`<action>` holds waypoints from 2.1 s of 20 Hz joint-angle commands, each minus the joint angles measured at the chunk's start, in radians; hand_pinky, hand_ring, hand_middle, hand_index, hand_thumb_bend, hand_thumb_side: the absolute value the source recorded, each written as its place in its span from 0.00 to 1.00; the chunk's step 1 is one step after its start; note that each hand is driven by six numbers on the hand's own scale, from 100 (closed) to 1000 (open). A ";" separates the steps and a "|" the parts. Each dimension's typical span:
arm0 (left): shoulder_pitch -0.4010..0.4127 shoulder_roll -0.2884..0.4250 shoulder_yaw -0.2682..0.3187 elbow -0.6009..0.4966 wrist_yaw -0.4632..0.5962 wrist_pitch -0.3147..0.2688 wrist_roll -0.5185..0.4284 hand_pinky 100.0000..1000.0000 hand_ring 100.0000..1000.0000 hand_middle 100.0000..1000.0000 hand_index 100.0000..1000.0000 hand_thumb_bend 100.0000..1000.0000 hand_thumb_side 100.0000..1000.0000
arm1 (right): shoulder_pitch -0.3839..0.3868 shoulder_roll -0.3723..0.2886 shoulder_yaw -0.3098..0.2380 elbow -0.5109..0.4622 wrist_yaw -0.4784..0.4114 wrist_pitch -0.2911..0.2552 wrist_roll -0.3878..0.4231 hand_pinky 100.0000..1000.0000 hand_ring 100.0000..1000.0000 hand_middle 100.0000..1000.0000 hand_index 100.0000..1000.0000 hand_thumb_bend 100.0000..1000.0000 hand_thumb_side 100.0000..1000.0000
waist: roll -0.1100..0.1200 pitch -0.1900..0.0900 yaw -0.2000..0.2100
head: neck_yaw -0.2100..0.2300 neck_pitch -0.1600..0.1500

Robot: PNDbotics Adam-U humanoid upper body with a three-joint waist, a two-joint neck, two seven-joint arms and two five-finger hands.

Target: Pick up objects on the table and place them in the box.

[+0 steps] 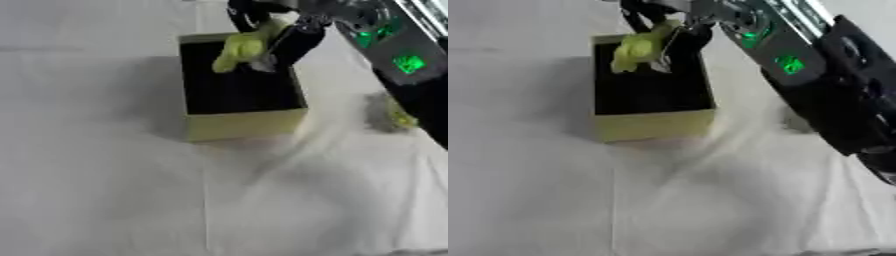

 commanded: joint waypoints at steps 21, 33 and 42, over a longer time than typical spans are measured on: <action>-0.006 0.004 0.005 -0.015 0.001 0.001 -0.002 0.50 0.45 0.57 0.70 0.08 0.72 | 0.007 0.005 0.002 0.040 0.162 -0.061 0.040 0.82 0.83 0.75 0.80 0.34 0.00 | 0.004 -0.012 -0.006 | 0.001 -0.001; -0.005 0.000 0.004 -0.015 0.002 0.003 -0.004 0.50 0.45 0.57 0.70 0.08 0.72 | 0.007 -0.025 -0.045 -0.029 0.169 -0.094 0.095 0.84 0.85 0.78 0.83 0.35 0.03 | 0.003 -0.013 -0.007 | 0.004 0.002; -0.002 0.005 0.009 -0.015 -0.002 0.002 -0.001 0.50 0.45 0.57 0.70 0.08 0.71 | 0.066 -0.160 -0.189 -0.159 0.152 -0.049 0.021 0.84 0.86 0.78 0.84 0.34 0.00 | 0.003 -0.017 -0.018 | 0.016 0.011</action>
